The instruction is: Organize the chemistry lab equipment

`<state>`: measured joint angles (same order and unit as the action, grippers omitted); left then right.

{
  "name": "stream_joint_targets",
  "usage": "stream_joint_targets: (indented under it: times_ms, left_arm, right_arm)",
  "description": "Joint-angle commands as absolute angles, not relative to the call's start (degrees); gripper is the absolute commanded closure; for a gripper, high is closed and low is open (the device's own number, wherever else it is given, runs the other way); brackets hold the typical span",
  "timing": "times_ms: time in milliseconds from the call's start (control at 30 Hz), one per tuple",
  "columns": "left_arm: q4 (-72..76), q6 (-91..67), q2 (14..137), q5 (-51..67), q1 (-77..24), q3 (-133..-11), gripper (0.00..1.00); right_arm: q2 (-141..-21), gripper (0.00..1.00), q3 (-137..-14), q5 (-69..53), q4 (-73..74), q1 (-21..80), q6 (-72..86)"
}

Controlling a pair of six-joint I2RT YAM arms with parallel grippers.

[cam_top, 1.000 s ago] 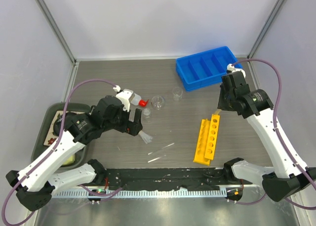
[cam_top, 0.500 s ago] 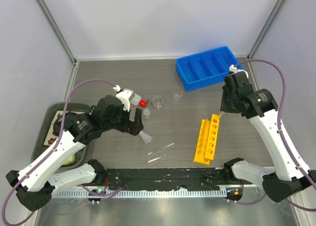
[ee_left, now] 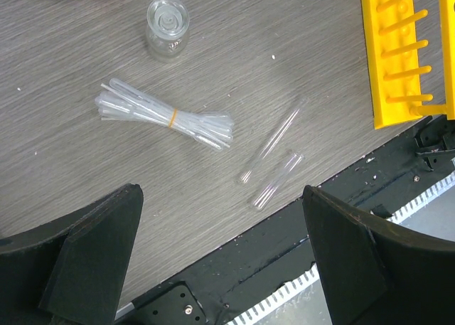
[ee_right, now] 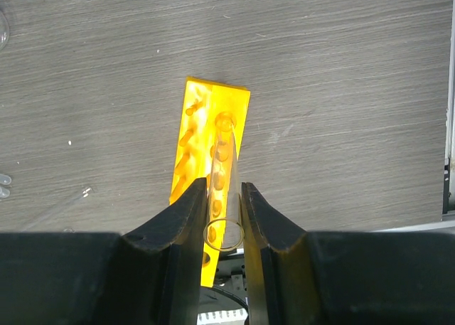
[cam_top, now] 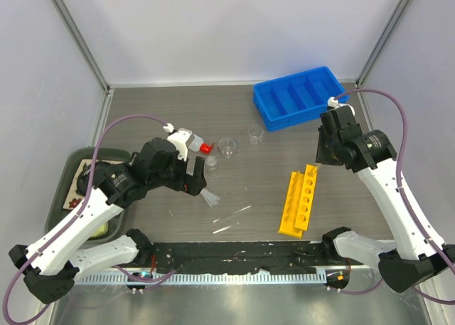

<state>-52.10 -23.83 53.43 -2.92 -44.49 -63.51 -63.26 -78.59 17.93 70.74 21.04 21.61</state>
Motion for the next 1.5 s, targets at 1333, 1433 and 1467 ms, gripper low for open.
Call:
stream_joint_targets:
  times_ms: [1333, 1433, 1467]
  left_arm:
    - [-52.29, -24.08, 57.04, -2.2, -44.38, -67.5, 0.0]
    - [-52.12, -24.0, 57.92, -2.55, -44.3, -67.76, 0.0]
    - [-52.03, -24.08, 58.09, -2.64, -44.3, -67.85, 0.0]
  right_arm:
    - [-64.34, 0.86, -61.35, 15.56, 56.78, 19.34, 23.12]
    - [-64.34, 0.86, -60.91, 15.21, 56.25, 19.16, 23.11]
    - [-64.25, 0.85, -60.73, 15.12, 56.16, 19.07, 23.12]
